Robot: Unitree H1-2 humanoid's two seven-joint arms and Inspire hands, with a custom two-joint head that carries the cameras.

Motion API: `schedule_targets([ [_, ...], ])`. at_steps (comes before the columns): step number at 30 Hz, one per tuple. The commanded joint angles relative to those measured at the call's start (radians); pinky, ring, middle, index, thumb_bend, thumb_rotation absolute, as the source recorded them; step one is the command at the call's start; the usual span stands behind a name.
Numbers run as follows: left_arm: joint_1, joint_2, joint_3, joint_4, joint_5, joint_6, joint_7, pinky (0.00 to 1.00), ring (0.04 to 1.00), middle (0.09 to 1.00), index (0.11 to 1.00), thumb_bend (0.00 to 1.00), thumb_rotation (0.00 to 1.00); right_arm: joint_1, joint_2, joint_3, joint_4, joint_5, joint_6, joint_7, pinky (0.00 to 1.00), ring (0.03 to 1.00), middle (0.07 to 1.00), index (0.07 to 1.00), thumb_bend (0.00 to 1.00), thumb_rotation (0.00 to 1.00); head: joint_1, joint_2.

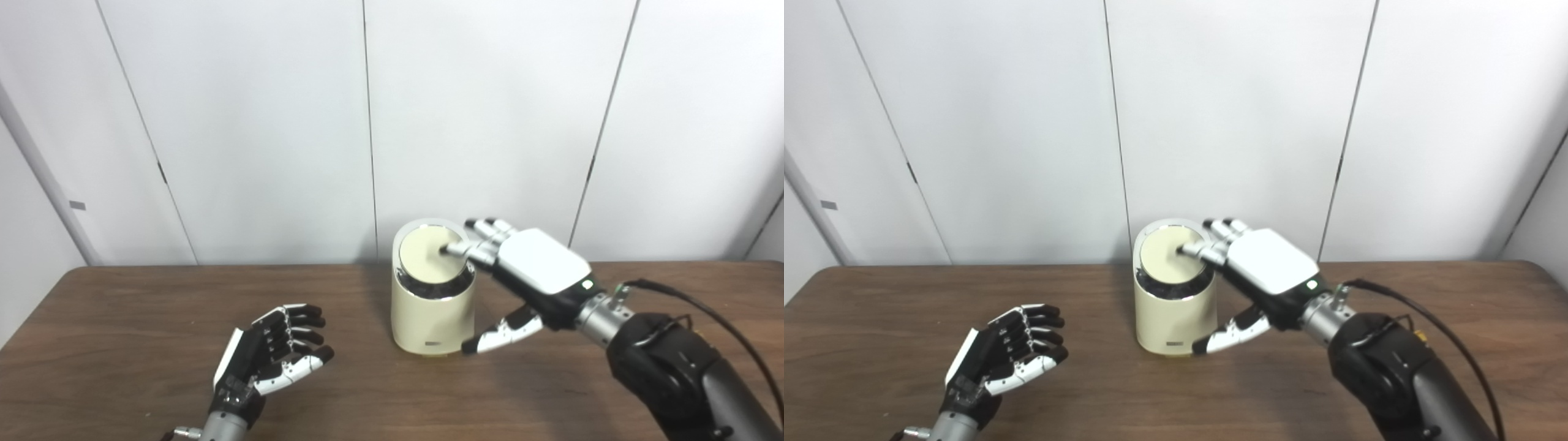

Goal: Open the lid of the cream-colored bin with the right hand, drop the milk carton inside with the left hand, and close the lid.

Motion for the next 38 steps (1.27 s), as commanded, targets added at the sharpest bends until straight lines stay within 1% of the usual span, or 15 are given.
schedule_targets([
  [1, -0.025, 0.01, 0.006, -0.035, -0.018, -0.034, -0.006, 0.46, 0.572, 0.65, 0.665, 0.69, 0.07, -0.009, 0.012, -0.03, -0.029, 0.01, 0.004, -0.056, 0.97, 0.973, 0.885, 0.882, 0.69, 0.45, 0.003, 0.0],
  [4, -0.023, 0.012, 0.003, -0.041, -0.01, -0.034, -0.002, 0.46, 0.572, 0.649, 0.665, 0.69, 0.07, 0.027, 0.029, -0.063, -0.03, 0.034, 0.016, -0.083, 0.88, 0.92, 0.875, 0.869, 0.73, 0.37, 0.005, 0.0],
  [6, -0.021, 0.012, 0.002, -0.046, -0.008, -0.033, -0.001, 0.45, 0.568, 0.648, 0.665, 0.69, 0.07, 0.057, 0.044, -0.088, -0.032, 0.078, 0.036, -0.081, 0.88, 0.903, 0.887, 0.874, 0.74, 0.33, 0.007, 0.001],
  [7, -0.021, 0.012, 0.002, -0.048, -0.011, -0.032, -0.002, 0.45, 0.565, 0.647, 0.664, 0.69, 0.07, 0.073, 0.054, -0.102, -0.03, 0.109, 0.044, -0.085, 0.87, 0.9, 0.893, 0.875, 0.75, 0.31, 0.007, 0.0],
  [8, -0.02, 0.013, 0.002, -0.048, -0.013, -0.034, -0.004, 0.45, 0.562, 0.645, 0.663, 0.69, 0.07, 0.092, 0.068, -0.121, -0.031, 0.144, 0.063, -0.085, 0.81, 0.892, 0.898, 0.873, 0.76, 0.28, 0.007, 0.001],
  [11, -0.02, 0.015, 0.003, -0.043, -0.019, -0.045, -0.009, 0.45, 0.563, 0.647, 0.666, 0.69, 0.07, 0.14, 0.107, -0.17, -0.031, 0.233, 0.118, -0.093, 0.73, 0.863, 0.883, 0.866, 0.78, 0.27, 0.007, 0.0],
  [12, -0.021, 0.016, 0.003, -0.04, -0.021, -0.051, -0.012, 0.45, 0.564, 0.648, 0.665, 0.69, 0.07, 0.158, 0.122, -0.19, -0.027, 0.27, 0.129, -0.104, 0.72, 0.854, 0.88, 0.866, 0.79, 0.28, 0.007, 0.0],
  [14, -0.021, 0.017, 0.005, -0.037, -0.028, -0.057, -0.018, 0.45, 0.569, 0.651, 0.666, 0.68, 0.07, 0.192, 0.146, -0.227, -0.012, 0.335, 0.135, -0.13, 0.73, 0.839, 0.87, 0.858, 0.79, 0.25, 0.008, 0.0],
  [16, -0.022, 0.017, 0.007, -0.034, -0.034, -0.062, -0.024, 0.45, 0.571, 0.652, 0.667, 0.68, 0.07, 0.218, 0.165, -0.253, 0.002, 0.385, 0.137, -0.151, 0.74, 0.833, 0.86, 0.855, 0.8, 0.26, 0.009, 0.0],
  [19, -0.024, 0.019, 0.006, -0.024, -0.031, -0.078, -0.03, 0.45, 0.567, 0.652, 0.667, 0.68, 0.07, 0.257, 0.179, -0.272, 0.036, 0.457, 0.111, -0.175, 0.73, 0.841, 0.862, 0.868, 0.79, 0.25, 0.005, -0.001],
  [22, -0.025, 0.02, 0.001, -0.014, -0.03, -0.093, -0.037, 0.45, 0.575, 0.662, 0.676, 0.68, 0.09, 0.285, 0.183, -0.265, 0.063, 0.498, 0.083, -0.191, 0.68, 0.825, 0.884, 0.878, 0.78, 0.27, -0.001, -0.001],
  [25, -0.023, 0.016, 0.002, -0.011, -0.04, -0.101, -0.042, 0.46, 0.59, 0.668, 0.679, 0.68, 0.08, 0.296, 0.185, -0.257, 0.086, 0.523, 0.058, -0.207, 0.68, 0.827, 0.892, 0.882, 0.77, 0.25, -0.007, -0.002],
  [31, -0.022, 0.026, -0.011, 0.002, -0.043, -0.147, -0.072, 0.48, 0.636, 0.719, 0.749, 0.68, 0.1, 0.318, 0.186, -0.258, 0.131, 0.554, -0.01, -0.25, 0.7, 0.829, 0.883, 0.879, 0.76, 0.24, -0.009, -0.002],
  [34, -0.022, 0.031, -0.018, 0.008, -0.029, -0.174, -0.079, 0.5, 0.653, 0.748, 0.791, 0.67, 0.07, 0.335, 0.189, -0.266, 0.151, 0.573, -0.045, -0.274, 0.73, 0.833, 0.882, 0.883, 0.77, 0.24, -0.015, -0.002],
  [38, -0.023, 0.035, -0.024, 0.012, -0.033, -0.203, -0.088, 0.51, 0.68, 0.777, 0.837, 0.66, 0.05, 0.35, 0.188, -0.266, 0.163, 0.59, -0.072, -0.288, 0.74, 0.84, 0.887, 0.893, 0.77, 0.27, -0.018, 0.002],
])
